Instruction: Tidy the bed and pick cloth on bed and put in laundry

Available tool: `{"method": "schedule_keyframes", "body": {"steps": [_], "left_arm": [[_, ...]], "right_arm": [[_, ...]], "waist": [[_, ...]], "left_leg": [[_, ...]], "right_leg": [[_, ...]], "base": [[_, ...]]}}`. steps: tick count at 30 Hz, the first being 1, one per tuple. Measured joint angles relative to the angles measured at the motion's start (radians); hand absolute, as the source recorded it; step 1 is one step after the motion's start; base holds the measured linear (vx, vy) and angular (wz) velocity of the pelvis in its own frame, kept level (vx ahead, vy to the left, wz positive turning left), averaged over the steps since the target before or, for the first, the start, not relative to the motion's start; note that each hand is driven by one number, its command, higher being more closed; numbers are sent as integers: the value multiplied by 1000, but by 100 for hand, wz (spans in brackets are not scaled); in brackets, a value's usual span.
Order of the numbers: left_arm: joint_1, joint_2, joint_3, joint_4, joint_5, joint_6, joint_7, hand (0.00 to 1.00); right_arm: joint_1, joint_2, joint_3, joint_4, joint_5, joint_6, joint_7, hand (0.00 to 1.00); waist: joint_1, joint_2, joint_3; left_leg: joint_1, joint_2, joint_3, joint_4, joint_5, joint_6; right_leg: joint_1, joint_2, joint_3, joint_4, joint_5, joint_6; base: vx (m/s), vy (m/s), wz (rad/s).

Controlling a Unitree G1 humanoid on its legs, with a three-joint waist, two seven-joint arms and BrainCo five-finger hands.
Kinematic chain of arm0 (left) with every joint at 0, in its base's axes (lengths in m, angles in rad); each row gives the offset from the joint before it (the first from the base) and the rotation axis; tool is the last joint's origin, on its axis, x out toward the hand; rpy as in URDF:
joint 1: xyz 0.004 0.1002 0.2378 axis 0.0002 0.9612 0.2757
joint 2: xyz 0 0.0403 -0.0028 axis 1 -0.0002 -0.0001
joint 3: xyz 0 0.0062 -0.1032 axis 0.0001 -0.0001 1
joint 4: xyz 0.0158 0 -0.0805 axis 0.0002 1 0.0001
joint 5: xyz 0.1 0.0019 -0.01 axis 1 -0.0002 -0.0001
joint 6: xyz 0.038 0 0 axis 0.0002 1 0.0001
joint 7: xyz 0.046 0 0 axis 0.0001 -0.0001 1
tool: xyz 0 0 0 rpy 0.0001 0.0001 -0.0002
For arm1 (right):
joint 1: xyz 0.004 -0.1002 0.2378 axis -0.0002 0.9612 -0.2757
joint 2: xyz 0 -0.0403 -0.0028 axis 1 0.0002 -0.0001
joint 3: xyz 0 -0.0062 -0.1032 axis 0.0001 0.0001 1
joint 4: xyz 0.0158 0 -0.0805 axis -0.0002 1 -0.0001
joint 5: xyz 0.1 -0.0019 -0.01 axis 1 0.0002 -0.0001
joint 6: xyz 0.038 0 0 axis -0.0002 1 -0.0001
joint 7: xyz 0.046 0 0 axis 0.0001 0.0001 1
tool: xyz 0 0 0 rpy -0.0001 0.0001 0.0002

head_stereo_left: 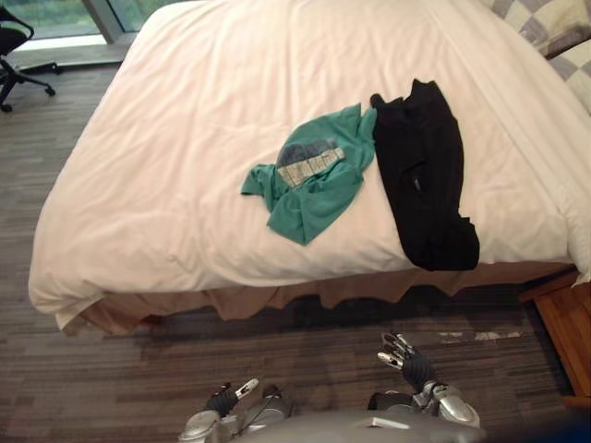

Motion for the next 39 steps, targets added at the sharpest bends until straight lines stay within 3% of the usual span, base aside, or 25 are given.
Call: {"method": "schedule_keyframes", "body": {"steps": [4,8,11,14,18,20,24,28,34,36,38,39], "left_arm": [[0,-22,23,1,19,-16,23,0],[0,-34,51,-1,-2,-40,60,0],[2,-43,70,-1,-44,-43,101,0],[6,-74,139,-1,-98,-41,154,0],[13,-78,245,-19,-141,-40,207,0],[33,-66,348,-76,-158,-44,237,0],[49,-44,501,-173,-185,-68,278,0],[52,60,646,-289,-196,-96,265,0],[12,229,718,-445,-164,-205,207,0],[-2,291,713,-468,-115,-275,186,0],[-9,304,712,-493,-66,-322,193,0],[-10,325,702,-577,-2,-347,215,0]], "right_arm": [[0,1,-22,6,3,27,-39,0],[3,9,-64,23,84,61,-99,0],[11,9,-134,41,170,84,-163,0],[30,1,-286,41,272,85,-227,0],[64,-24,-477,-15,422,63,-289,0],[94,-37,-587,-100,473,46,-312,0],[122,-67,-761,-239,490,22,-318,0],[144,-142,-900,-325,487,-28,-302,0],[129,-230,-941,-374,465,-75,-208,0],[94,-300,-911,-394,405,-98,-173,0],[76,-334,-888,-399,378,-114,-159,0],[67,-375,-857,-430,346,-118,-156,0]], "waist": [[-1,4,-1],[-1,3,0],[2,9,0],[1,19,2],[0,42,6],[1,50,-1],[3,53,-8],[4,52,-60],[28,36,-113],[29,30,-113],[29,27,-113],[29,23,-112]], "left_leg": [[30,-12,48,-1,12,9],[56,-25,50,4,21,14],[62,-26,50,1,33,12],[71,-22,53,-39,62,9],[90,-3,72,-103,57,0],[88,-1,82,-108,42,-3],[86,-2,99,-111,29,-8],[70,-1,102,-112,28,-4],[71,-7,98,-95,35,-6],[72,-7,90,-84,33,-2],[73,-7,79,-77,32,-1],[71,-7,71,-68,28,5]], "right_leg": [[41,1,36,-84,48,9],[87,-10,36,-117,63,16],[97,-10,33,-121,68,15],[96,4,33,-140,89,11],[90,33,31,-144,98,10],[81,37,33,-152,103,3],[77,33,35,-144,99,5],[57,30,27,-129,82,9],[70,23,12,-112,51,4],[82,22,10,-112,45,-5],[85,21,10,-112,45,-5],[89,21,11,-112,40,-13]], "base": [[27,18,-28],[-10,4,-2],[-64,-7,3],[-122,-22,0],[-118,3,1],[-133,23,-10],[-49,5,-5],[90,-23,6],[137,-34,10],[93,-47,13],[67,-36,8],[59,-42,9]]}}
